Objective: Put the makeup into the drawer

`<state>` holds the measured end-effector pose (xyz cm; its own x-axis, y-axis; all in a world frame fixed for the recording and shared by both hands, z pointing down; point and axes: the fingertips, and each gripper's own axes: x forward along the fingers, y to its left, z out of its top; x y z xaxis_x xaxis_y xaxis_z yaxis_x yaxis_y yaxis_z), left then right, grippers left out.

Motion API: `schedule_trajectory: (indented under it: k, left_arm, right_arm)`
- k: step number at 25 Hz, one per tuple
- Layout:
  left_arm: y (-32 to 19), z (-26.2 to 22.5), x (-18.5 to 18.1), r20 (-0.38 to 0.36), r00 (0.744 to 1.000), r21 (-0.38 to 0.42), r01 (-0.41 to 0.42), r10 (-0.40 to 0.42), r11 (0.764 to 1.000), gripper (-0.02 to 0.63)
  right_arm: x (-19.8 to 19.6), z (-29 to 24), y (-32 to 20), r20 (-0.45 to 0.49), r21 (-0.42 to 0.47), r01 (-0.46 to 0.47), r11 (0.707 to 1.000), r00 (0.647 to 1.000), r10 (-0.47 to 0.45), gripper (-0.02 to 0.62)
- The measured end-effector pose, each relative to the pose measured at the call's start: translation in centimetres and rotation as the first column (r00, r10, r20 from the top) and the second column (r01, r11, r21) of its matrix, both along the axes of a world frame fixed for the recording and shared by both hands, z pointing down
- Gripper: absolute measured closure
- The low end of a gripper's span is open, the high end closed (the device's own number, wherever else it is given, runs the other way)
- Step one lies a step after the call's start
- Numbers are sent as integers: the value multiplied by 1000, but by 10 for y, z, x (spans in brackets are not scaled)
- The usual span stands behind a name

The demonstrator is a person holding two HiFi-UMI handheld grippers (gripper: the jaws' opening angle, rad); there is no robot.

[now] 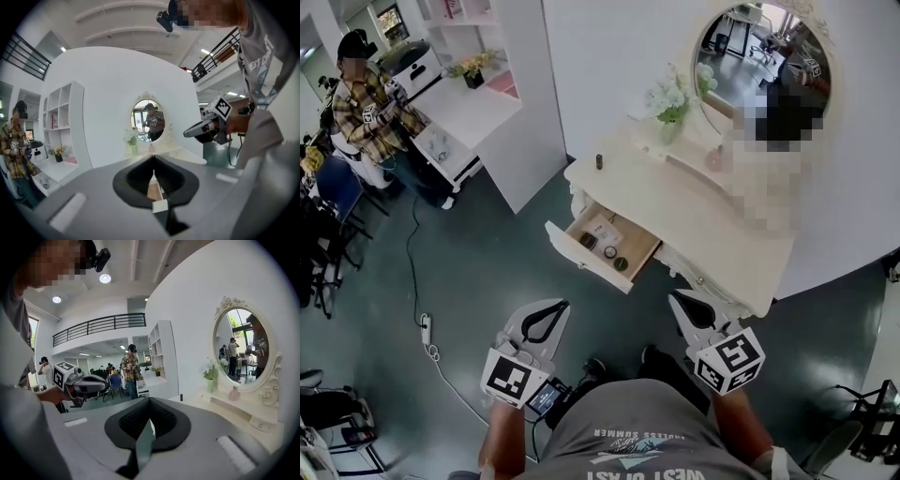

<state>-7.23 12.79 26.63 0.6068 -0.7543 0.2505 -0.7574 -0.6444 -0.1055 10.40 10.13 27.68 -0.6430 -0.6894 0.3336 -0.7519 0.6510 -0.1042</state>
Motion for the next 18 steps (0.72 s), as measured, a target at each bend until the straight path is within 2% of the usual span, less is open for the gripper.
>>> schedule_trajectory:
  k: [3, 8, 11, 18]
  left_arm:
    - [-9, 14, -8, 0, 999, -36, 32, -32, 999, 603]
    - [-36, 13, -1, 29, 998, -36, 60, -59, 998, 603]
    - [-57, 8, 0, 37, 993, -42, 115, -114, 992, 603]
    - [-103, -3, 28, 55, 983, 4, 173, -173, 985, 603]
  right_arm:
    - [-8, 8, -19, 0, -11, 24, 1000, 1000, -24, 594]
    - [-24, 20, -59, 31, -42, 115, 993, 993, -113, 594]
    - [-29, 22, -88, 43, -47, 174, 984, 984, -172, 594]
    - [-30, 17, -153, 59, -27, 290, 957, 956, -288, 594]
